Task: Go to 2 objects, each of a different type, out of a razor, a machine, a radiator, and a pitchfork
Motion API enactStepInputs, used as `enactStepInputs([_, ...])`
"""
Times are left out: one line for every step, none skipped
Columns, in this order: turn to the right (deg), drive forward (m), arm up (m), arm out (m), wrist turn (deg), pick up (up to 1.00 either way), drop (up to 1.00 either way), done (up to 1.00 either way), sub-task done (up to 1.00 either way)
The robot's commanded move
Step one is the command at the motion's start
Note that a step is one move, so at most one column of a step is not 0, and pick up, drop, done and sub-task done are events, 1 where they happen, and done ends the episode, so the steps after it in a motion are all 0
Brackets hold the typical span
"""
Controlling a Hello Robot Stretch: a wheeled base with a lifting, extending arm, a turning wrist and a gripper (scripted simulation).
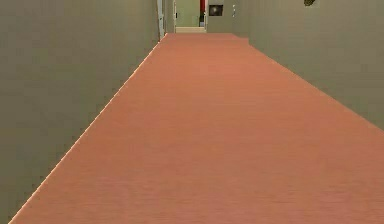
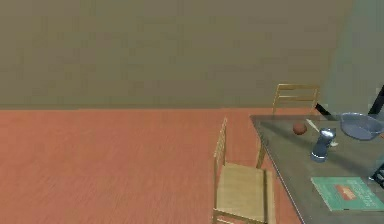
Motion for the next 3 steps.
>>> enactStepInputs([0.0,1.0,0.0,0.0,0.0,0.0,0.0,0.0,0.0])
enactStepInputs([0.0,1.0,0.0,0.0,0.0,0.0,0.0,0.0,0.0])
enactStepInputs([0.0,1.0,0.0,0.0,0.0,0.0,0.0,0.0,0.0])
